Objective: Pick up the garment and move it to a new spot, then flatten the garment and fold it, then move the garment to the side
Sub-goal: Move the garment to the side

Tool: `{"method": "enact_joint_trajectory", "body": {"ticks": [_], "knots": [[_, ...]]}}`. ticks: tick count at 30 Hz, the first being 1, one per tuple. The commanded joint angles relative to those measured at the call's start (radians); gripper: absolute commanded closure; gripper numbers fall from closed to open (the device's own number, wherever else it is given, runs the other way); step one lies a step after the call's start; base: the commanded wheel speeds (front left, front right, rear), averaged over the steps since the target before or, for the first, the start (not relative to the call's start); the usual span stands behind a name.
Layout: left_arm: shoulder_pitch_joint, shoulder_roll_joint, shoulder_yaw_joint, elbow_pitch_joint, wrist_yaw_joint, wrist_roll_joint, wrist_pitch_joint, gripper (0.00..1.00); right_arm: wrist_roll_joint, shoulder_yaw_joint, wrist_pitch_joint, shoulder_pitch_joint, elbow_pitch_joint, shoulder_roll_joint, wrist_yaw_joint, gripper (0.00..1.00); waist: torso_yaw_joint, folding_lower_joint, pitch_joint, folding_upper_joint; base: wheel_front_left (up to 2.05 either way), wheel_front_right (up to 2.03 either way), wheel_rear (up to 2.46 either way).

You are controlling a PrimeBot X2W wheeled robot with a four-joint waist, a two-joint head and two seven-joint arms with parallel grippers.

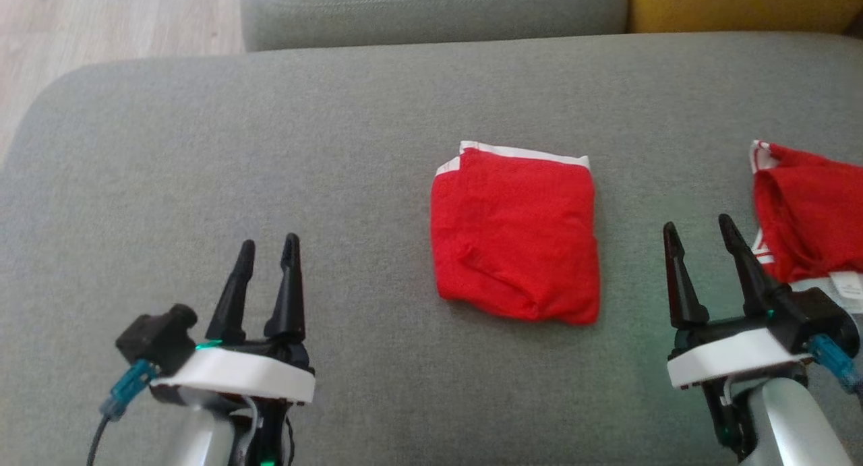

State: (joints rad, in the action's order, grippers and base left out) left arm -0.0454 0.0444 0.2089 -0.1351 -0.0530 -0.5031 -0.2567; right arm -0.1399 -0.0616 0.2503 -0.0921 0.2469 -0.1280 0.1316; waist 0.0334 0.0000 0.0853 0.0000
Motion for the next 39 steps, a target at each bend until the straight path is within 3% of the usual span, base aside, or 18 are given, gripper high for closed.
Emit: {"method": "enact_joint_trajectory", "body": {"ticks": [1, 12, 23, 24, 25, 32, 39], "knots": [[-0.046, 0.006, -0.022, 0.024, -0.003, 0.002, -0.005, 0.00, -0.007, -0.027, 0.001, -0.038, -0.030, 0.000, -0.001, 0.00, 0.016, 0.0000, 0.016, 0.0000, 0.00, 0.00, 0.00], [-0.083, 0.006, 0.023, -0.001, 0.000, -0.011, -0.005, 0.00, -0.136, -0.087, -0.118, -0.149, 0.107, 0.010, -0.001, 0.00, 0.099, 0.0000, 0.101, 0.0000, 0.00, 0.00, 0.00], [-0.105, 0.006, 0.045, 0.000, 0.007, -0.026, -0.005, 0.00, -0.273, -0.059, -0.248, -0.231, 0.308, 0.039, -0.001, 0.00, 0.148, 0.0000, 0.134, 0.0000, 0.00, 0.00, 0.00], [-0.105, 0.006, 0.045, 0.000, 0.007, -0.027, -0.005, 0.00, -0.270, -0.065, -0.245, -0.238, 0.321, 0.038, -0.001, 0.53, 0.149, 0.0000, 0.134, 0.0000, 0.00, 0.00, 0.00], [-0.104, 0.006, 0.045, 0.000, 0.008, -0.027, -0.005, 0.00, -0.261, -0.073, -0.233, -0.245, 0.329, 0.036, -0.001, 1.00, 0.150, 0.0000, 0.135, 0.0000, 0.00, 0.00, 0.00], [-0.102, 0.006, 0.040, 0.001, 0.008, -0.019, -0.005, 0.00, -0.062, -0.170, -0.092, -0.302, 0.343, -0.036, -0.001, 1.00, 0.110, 0.0000, 0.124, 0.0000, 0.00, 0.00, 0.00], [-0.103, 0.006, 0.027, -0.004, 0.003, 0.003, -0.005, 0.00, 0.123, -0.326, -0.042, -0.371, 0.286, -0.150, -0.001, 1.00, 0.001, 0.0000, 0.124, 0.0000, 0.00, 0.00, 0.00]]}}
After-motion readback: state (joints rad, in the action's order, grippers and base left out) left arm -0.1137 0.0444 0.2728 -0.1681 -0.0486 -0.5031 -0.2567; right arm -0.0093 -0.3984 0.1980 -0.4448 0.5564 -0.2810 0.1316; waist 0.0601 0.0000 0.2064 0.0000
